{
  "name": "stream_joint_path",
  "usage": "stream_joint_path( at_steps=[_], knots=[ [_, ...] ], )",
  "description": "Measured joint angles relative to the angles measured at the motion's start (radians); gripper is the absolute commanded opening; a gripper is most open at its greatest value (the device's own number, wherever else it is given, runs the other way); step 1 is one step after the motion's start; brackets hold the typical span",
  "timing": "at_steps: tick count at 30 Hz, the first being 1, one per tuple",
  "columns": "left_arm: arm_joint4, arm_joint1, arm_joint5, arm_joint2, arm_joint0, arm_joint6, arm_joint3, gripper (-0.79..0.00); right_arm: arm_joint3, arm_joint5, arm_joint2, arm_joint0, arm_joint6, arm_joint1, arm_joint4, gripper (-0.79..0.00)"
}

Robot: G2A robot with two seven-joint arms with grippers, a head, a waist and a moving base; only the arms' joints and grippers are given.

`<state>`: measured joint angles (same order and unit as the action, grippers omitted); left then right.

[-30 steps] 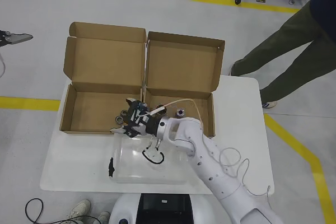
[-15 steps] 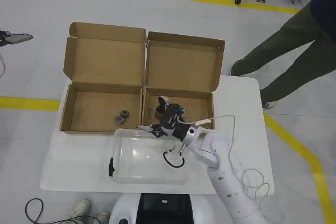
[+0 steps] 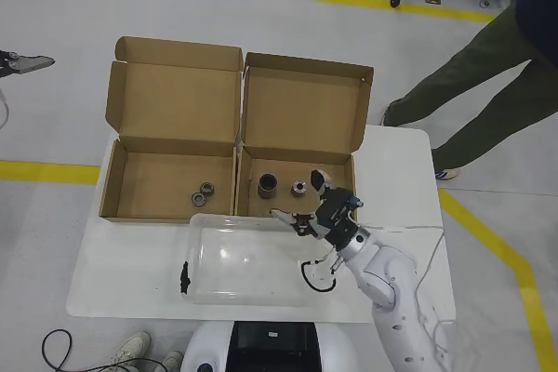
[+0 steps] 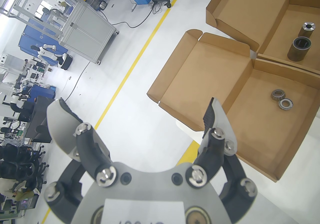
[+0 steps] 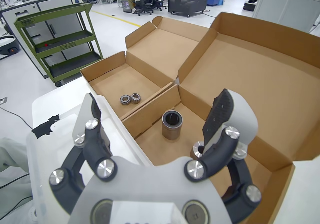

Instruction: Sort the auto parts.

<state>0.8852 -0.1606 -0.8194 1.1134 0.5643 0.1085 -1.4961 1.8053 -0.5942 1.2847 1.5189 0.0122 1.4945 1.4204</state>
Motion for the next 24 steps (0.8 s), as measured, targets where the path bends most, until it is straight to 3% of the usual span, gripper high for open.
stream_joint_path(
  at_steps=[24],
  knots=[
    [0.000,0.000,0.000,0.000,0.000,0.000,0.000,0.000,0.228,0.102,0.236,0.394,-0.204,-0.061,-0.017,0.000]
  ],
)
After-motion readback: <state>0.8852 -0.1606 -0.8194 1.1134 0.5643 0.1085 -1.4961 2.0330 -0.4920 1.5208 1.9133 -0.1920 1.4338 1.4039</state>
